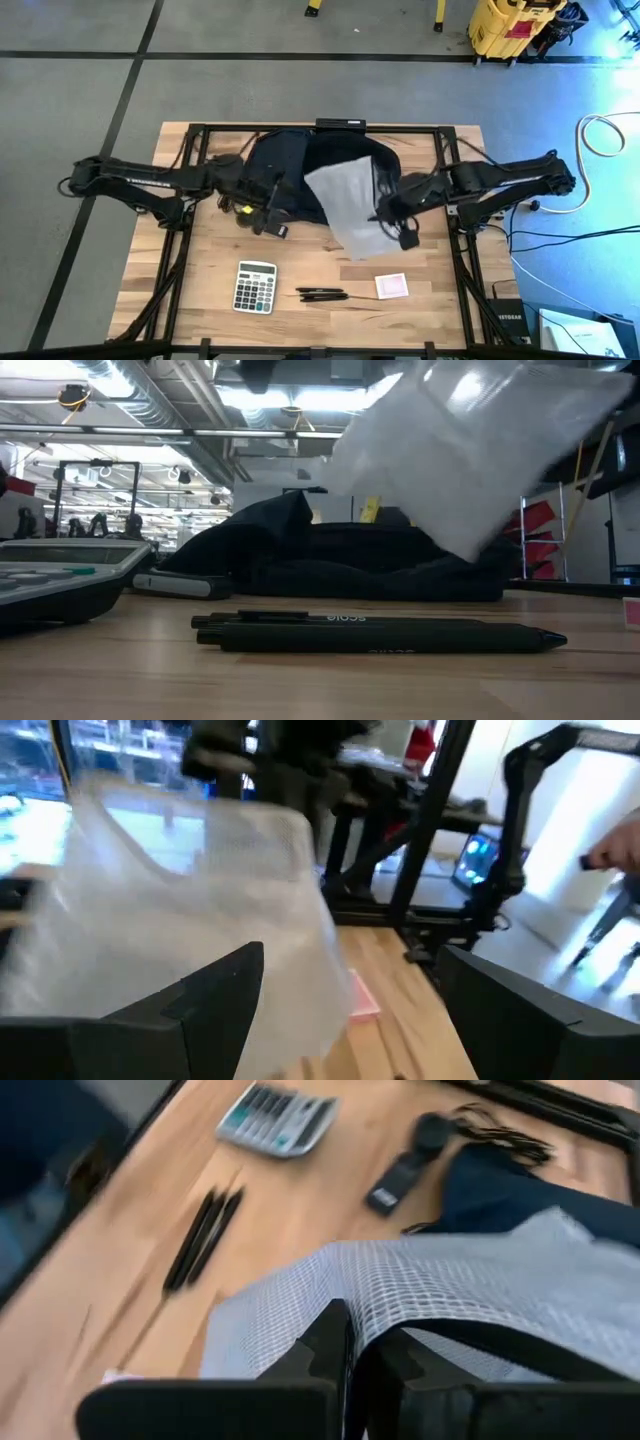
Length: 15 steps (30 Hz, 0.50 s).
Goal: Unpack backpack
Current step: Put the game card into the transparent zip bag
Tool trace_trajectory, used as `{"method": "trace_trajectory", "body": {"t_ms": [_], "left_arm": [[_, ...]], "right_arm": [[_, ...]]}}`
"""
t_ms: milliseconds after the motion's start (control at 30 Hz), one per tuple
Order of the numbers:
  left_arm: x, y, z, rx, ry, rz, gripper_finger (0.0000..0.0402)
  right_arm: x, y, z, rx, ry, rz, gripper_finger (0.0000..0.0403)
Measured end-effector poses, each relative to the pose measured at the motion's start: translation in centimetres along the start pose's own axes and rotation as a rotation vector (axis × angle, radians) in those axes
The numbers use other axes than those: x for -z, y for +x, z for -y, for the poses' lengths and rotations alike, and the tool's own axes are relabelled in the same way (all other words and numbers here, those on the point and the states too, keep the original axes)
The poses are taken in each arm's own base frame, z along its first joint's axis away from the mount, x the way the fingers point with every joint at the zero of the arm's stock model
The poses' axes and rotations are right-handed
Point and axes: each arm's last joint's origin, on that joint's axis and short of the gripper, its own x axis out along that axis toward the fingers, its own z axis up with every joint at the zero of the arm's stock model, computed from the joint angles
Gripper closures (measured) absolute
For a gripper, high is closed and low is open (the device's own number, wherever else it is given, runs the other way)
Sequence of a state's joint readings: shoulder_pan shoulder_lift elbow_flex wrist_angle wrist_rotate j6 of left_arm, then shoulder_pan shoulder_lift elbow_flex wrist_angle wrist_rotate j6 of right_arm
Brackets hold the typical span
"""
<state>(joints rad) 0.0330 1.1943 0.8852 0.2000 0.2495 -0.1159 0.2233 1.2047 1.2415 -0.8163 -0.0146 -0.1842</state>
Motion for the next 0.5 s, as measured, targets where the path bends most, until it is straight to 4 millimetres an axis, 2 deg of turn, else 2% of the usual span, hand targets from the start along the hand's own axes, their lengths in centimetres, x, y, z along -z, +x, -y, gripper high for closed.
{"method": "trace_trajectory", "body": {"t_ms": [200, 367, 500], "left_arm": [[-5.4, 2.5, -2.5, -0.05, 0.026, -0.046, 0.0117], [-6.8, 5.2, -5.6, 0.023, -0.054, -0.193, 0.0117], [-7.6, 5.6, -8.8, 0.14, -0.203, -0.268, 0.0117]], "right_arm": [[0.0, 2.2, -1.2, -0.058, -0.121, -0.085, 0.0403], [-0.1, 3.8, -2.0, -0.094, -0.291, -0.121, 0.0403], [-0.5, 4.5, -3.4, -0.087, -0.461, -0.138, 0.0403]]}}
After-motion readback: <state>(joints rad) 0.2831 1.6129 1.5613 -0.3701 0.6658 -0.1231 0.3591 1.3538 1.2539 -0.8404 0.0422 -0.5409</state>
